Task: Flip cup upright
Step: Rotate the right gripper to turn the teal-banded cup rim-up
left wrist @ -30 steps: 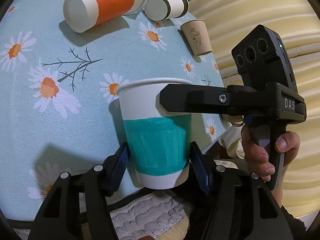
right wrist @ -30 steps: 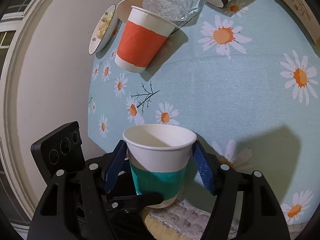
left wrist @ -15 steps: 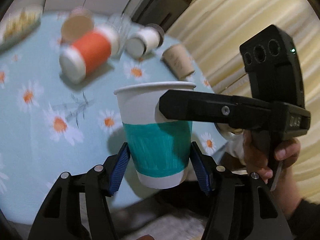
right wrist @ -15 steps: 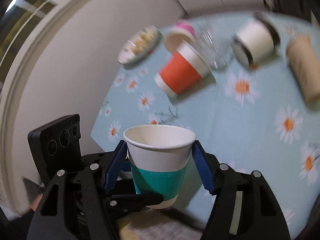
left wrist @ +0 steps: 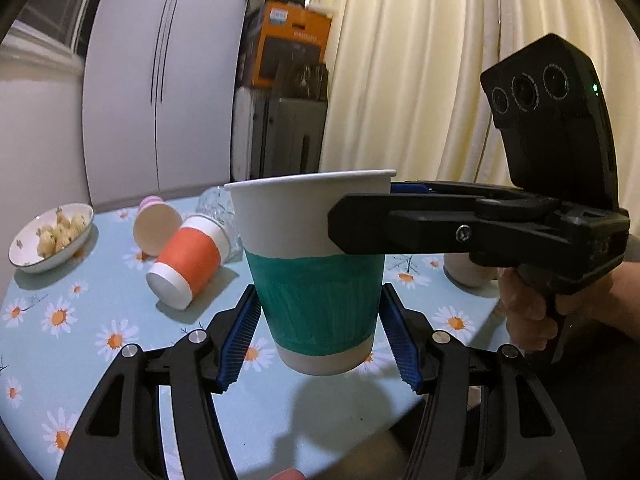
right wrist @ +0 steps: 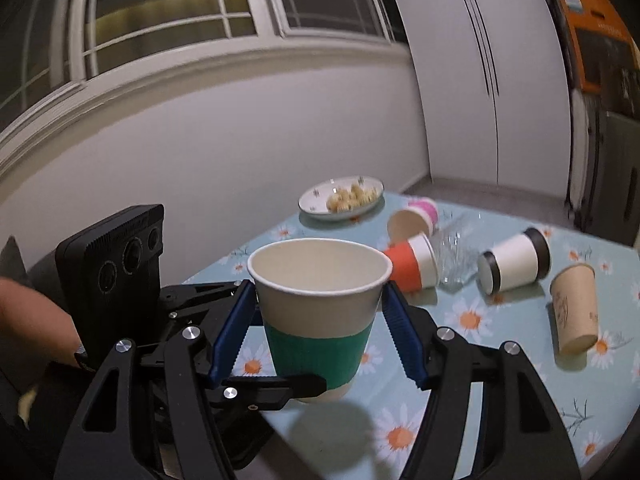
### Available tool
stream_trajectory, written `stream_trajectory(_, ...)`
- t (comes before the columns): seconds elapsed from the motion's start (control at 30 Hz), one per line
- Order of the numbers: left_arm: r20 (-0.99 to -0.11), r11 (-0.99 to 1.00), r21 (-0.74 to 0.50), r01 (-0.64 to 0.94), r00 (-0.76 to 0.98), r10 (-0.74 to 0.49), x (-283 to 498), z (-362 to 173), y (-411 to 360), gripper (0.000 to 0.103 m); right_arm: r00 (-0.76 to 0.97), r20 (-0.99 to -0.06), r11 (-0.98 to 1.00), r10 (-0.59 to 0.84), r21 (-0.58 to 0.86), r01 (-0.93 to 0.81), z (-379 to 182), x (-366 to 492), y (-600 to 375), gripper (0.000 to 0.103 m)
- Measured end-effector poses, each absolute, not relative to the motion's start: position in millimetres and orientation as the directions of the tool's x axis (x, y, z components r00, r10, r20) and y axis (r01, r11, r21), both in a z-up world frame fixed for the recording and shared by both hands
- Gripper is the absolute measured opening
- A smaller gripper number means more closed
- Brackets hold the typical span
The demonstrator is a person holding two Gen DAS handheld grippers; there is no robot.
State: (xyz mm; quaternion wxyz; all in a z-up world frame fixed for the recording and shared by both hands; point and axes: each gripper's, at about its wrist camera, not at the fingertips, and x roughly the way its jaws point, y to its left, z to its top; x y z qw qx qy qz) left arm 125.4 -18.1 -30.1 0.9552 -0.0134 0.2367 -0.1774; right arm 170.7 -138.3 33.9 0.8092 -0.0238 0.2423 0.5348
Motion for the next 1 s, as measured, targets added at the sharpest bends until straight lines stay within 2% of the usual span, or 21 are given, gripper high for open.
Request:
stream_trajectory(0.2,-0.361,0.946,-0.080,0.314,0.876,-0.321,125,-43,-27,0.059,0.338,-0.355,0.414,0.871,0.162,-0.896,24,163,-147,0.065)
stream_trajectory(0.3,-0.351,0.951,-0.064,0.304,0.885,-0.307,127,-49,-29,0.059,0.349,-0.349,0.414,0.869,0.131,-0.901,14,164,-145,0.065)
stream_trajectory(0.63,-0.342,0.965,0.007,0.264,0.907,-0.245,114,-91,-38,0.059,0.329,-0.411,0.405,0.850,0.110,-0.908,-32,156,-142,0.064)
stream_trajectory(1.0,-0.334,0.965,0.076,0.250,0.919,-0.211,115,-112,-41,0.059,0.316,-0.448,0.395,0.836,0.092,-0.914,-47,158,-138,0.063)
